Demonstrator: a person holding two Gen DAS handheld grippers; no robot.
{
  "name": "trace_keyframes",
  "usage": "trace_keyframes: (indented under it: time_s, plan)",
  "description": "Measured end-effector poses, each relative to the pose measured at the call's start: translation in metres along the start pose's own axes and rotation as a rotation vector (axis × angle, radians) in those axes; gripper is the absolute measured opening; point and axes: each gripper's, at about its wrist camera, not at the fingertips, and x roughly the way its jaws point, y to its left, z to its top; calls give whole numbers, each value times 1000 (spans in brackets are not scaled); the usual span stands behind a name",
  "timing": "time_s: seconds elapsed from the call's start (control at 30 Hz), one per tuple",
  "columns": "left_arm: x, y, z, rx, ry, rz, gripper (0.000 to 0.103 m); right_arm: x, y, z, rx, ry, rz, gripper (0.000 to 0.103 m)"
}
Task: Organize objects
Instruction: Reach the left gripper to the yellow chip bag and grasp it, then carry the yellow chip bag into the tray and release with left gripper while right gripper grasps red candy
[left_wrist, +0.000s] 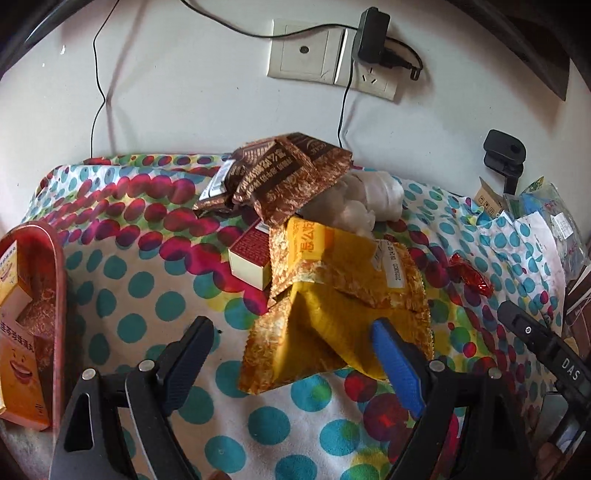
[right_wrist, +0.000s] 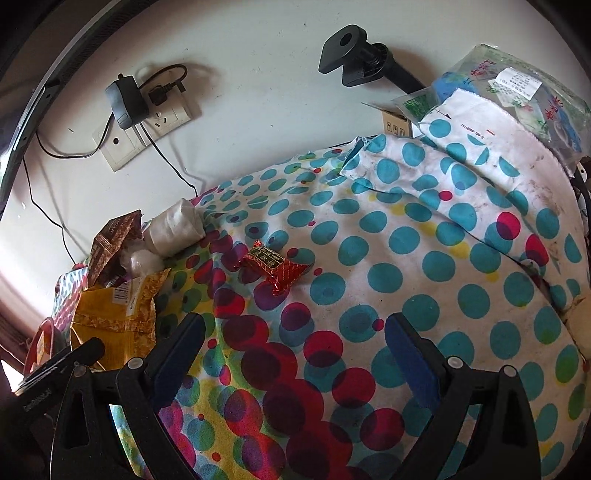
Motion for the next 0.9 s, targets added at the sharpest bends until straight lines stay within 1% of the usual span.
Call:
trace_keyframes:
  time_s: [0.03, 0.17, 0.27, 0.33, 0.4, 0.47, 0.53, 0.6, 0.73, 0.9]
  plan:
    - [4, -2, 0, -8, 12, -16, 89, -1, 1, 0, -2, -6, 1, 98]
    - [16, -9, 2, -30, 4, -46, 89, -2, 1, 0, -5, -7, 3, 98]
    - [23, -18, 5, -27, 5, -50, 89, -2, 2, 0, -5, -7, 1, 98]
    - [26, -28, 7, 9, 3, -34, 88, -2, 1, 0, -8, -3, 4, 98]
    - [25, -38, 7, 54, -7, -41, 62, -2, 1, 0, -8, -2, 3, 98]
    - [20, -50, 6, 111, -37, 4, 45, -3, 1, 1, -9, -3, 1, 98]
    - [13, -54, 7, 120, -57, 12, 39, -3, 1, 1, -9, -5, -3, 98]
    - [7, -56, 7, 126, -75, 31, 37, -3, 0, 1, -9, -4, -6, 98]
    - [-7, -60, 2, 153, -101, 59, 35, -3, 0, 1, -8, -3, -2, 98]
    - [-34, -57, -8, 189, -160, 108, 35, -2, 1, 0, -18, 7, -7, 98]
